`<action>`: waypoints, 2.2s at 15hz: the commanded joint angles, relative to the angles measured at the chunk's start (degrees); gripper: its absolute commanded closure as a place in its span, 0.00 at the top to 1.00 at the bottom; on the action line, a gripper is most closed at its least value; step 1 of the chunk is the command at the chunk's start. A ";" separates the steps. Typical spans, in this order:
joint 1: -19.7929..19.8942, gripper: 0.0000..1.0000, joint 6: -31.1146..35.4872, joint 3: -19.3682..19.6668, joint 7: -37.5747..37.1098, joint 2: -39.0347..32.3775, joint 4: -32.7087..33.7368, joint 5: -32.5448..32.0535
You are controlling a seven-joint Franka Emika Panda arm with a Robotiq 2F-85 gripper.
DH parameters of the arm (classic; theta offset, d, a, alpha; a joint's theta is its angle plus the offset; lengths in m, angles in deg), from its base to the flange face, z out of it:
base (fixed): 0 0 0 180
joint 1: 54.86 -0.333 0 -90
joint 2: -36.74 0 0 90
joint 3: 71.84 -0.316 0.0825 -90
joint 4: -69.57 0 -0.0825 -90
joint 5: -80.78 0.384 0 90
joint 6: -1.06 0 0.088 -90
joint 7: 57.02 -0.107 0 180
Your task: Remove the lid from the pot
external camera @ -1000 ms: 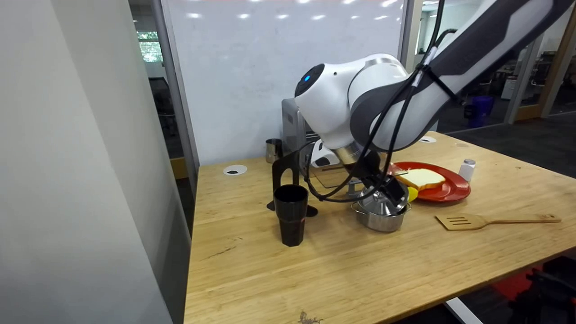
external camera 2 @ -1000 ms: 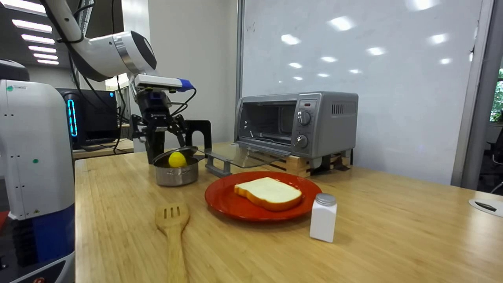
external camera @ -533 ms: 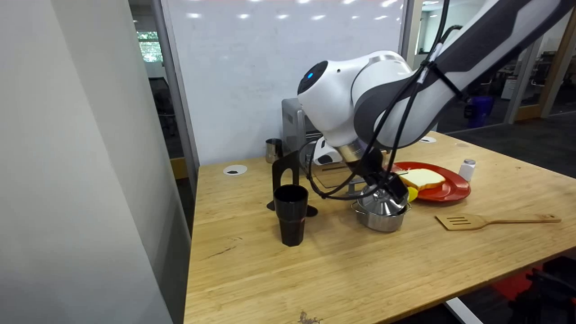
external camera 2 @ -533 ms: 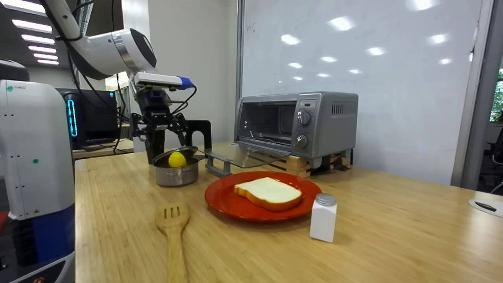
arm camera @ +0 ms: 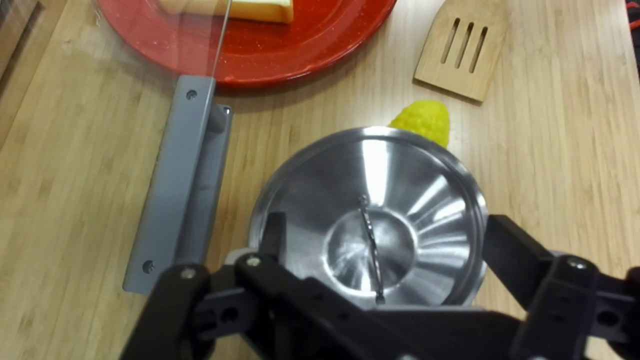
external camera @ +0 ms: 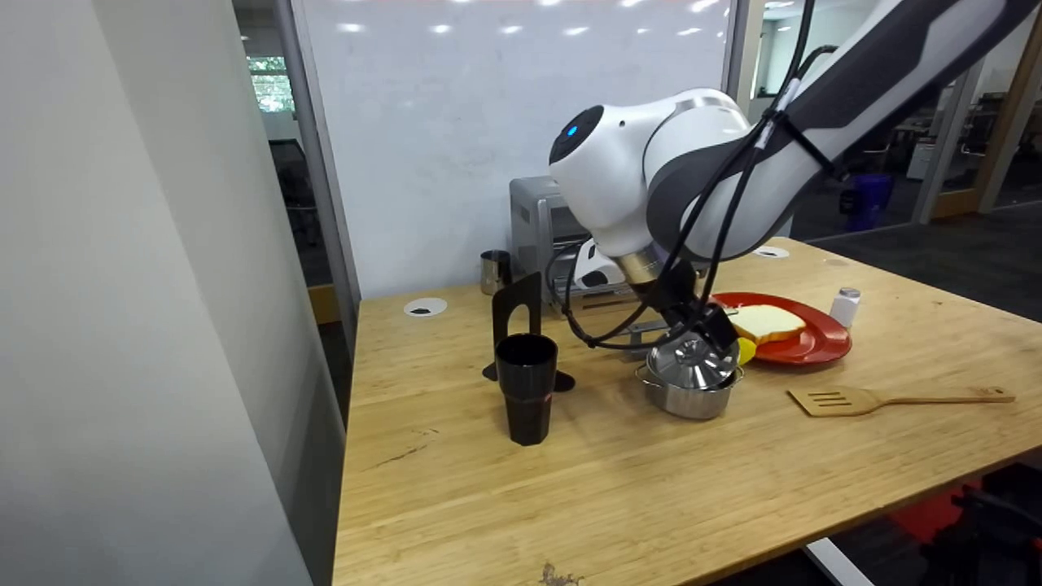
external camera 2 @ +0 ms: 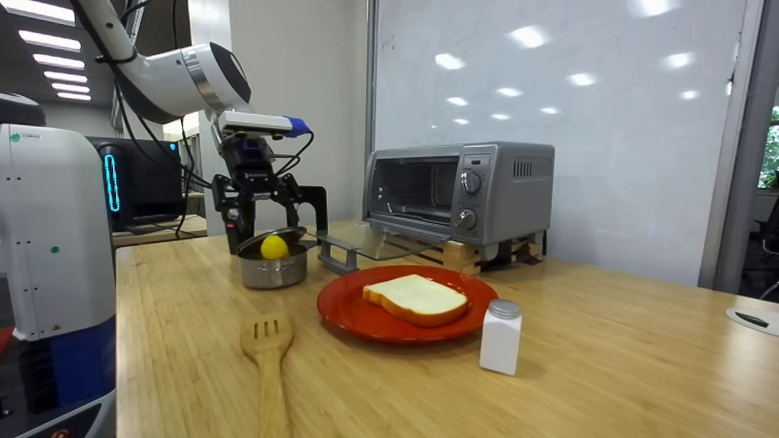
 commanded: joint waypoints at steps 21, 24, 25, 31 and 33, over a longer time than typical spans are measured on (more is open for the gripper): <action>0.32 0.45 5.51 0.02 2.61 -4.18 1.59 -2.85; 0.16 0.24 5.23 -0.01 2.55 -4.64 2.30 -3.20; 0.13 0.18 5.17 -0.02 2.51 -4.70 2.41 -3.26; -0.23 0.00 4.21 -0.02 1.58 -4.43 2.56 -3.29; -0.73 0.01 3.12 -0.19 0.49 -3.43 2.24 -3.07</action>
